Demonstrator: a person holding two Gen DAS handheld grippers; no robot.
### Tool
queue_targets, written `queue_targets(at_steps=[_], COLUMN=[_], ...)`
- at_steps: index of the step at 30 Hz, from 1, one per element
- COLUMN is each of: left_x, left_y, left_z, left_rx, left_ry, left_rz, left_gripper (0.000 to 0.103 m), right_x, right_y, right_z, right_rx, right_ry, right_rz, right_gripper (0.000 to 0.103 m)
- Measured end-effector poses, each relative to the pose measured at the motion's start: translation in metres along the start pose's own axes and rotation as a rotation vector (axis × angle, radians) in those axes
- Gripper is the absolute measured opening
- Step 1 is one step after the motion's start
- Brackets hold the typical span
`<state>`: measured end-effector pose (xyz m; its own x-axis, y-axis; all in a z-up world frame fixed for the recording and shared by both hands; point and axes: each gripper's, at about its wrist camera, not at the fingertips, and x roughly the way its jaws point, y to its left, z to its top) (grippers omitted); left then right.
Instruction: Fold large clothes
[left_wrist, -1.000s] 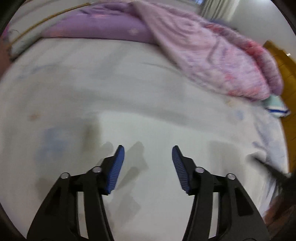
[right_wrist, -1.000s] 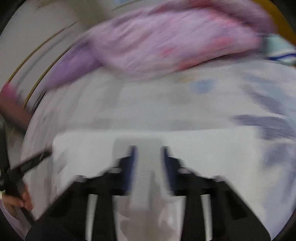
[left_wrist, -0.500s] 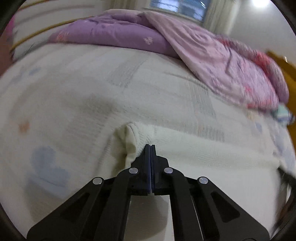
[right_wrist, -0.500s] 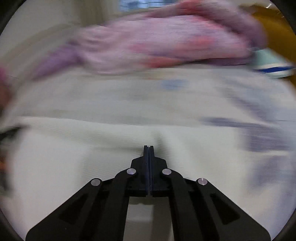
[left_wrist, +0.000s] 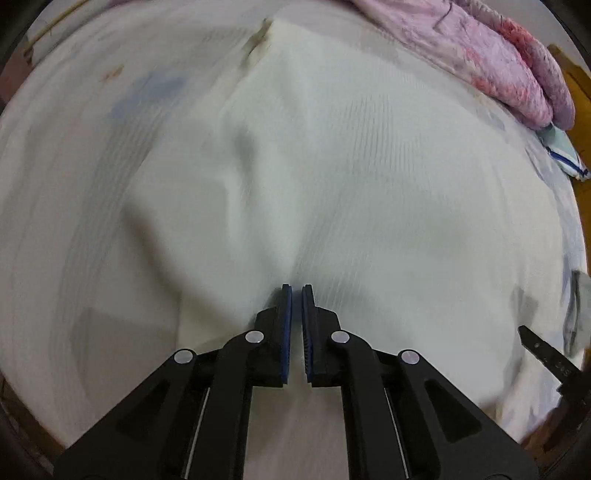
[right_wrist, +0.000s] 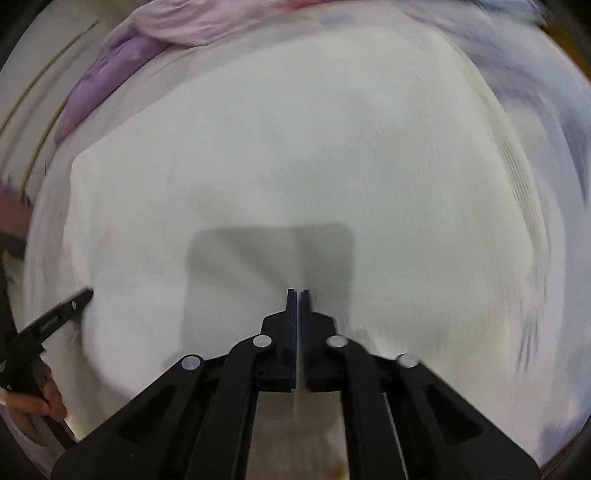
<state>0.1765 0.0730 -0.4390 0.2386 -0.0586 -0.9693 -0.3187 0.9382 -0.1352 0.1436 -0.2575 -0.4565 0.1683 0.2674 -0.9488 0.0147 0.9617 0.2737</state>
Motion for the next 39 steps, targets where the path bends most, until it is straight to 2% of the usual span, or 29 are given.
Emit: queue_targets(at_steps=[3,5,6,7,8,9,11,14,16,18,20,23,25,27,30,31,32,34,37,39], left_x=[-0.008,-0.016,-0.02,-0.022,-0.027,-0.029,-0.029,-0.033,-0.033,-0.032,-0.031,-0.028,-0.023,-0.018,-0.015,-0.013,-0.012,-0.01,-0.01,-0.009], left_y=[-0.01,-0.018,-0.022,-0.03,-0.041,-0.051,-0.072,-0.091,-0.102,-0.111,-0.109,-0.11,-0.112,-0.115,-0.12,-0.122,-0.124,-0.127,-0.131,-0.135], left_z=[-0.011,-0.007,-0.004,0.0,0.007,0.013,0.026,0.036,0.041,0.044,0.045,0.044,0.048,0.054,0.066,0.071,0.075,0.085,0.098,0.106], left_rx=[0.066,0.054,0.049,0.052,0.068,0.082,0.109,0.136,0.145,0.151,0.152,0.143,0.145,0.144,0.136,0.134,0.134,0.13,0.128,0.127], left_ry=[0.104,0.123,0.115,0.103,0.081,0.072,0.073,0.059,0.055,0.063,0.082,0.111,0.123,0.13,0.13,0.129,0.127,0.115,0.105,0.094], left_rz=[0.066,0.069,0.071,0.076,0.074,0.069,0.062,0.061,0.054,0.045,0.05,0.044,0.055,0.057,0.053,0.05,0.048,0.042,0.034,0.019], left_gripper=[0.009,0.017,0.034,0.051,0.054,0.054,0.059,0.062,0.069,0.069,0.07,0.071,0.074,0.074,0.077,0.077,0.077,0.079,0.079,0.08], right_x=[-0.021,-0.032,-0.039,-0.046,-0.049,-0.055,-0.061,-0.061,-0.057,-0.048,-0.044,-0.027,-0.009,0.011,0.04,0.053,0.06,0.055,0.05,0.043], right_y=[-0.018,-0.029,-0.037,-0.044,-0.048,-0.054,-0.065,-0.079,-0.091,-0.101,-0.111,-0.123,-0.13,-0.137,-0.138,-0.137,-0.137,-0.138,-0.142,-0.143], right_z=[-0.006,0.002,0.013,0.024,0.031,0.044,0.075,0.113,0.136,0.148,0.173,0.208,0.227,0.251,0.273,0.275,0.274,0.266,0.23,0.202], right_rx=[0.004,0.05,0.089,0.119,0.133,0.146,0.155,0.158,0.204,0.235,0.229,0.2,0.209,0.243,0.229,0.223,0.213,0.163,0.19,0.187], right_ry=[0.066,0.078,0.08,0.069,0.054,0.025,0.0,0.0,0.015,0.053,0.045,0.05,0.054,0.048,0.074,0.122,0.135,0.096,0.167,0.215], right_rz=[-0.047,-0.015,0.011,0.03,0.039,0.045,0.065,0.067,0.101,0.134,0.15,0.129,0.194,0.31,0.468,0.527,0.542,0.569,0.692,0.73], right_gripper=[0.007,0.016,0.037,0.069,0.082,0.09,0.09,0.09,0.091,0.091,0.091,0.092,0.092,0.092,0.092,0.097,0.097,0.097,0.096,0.095])
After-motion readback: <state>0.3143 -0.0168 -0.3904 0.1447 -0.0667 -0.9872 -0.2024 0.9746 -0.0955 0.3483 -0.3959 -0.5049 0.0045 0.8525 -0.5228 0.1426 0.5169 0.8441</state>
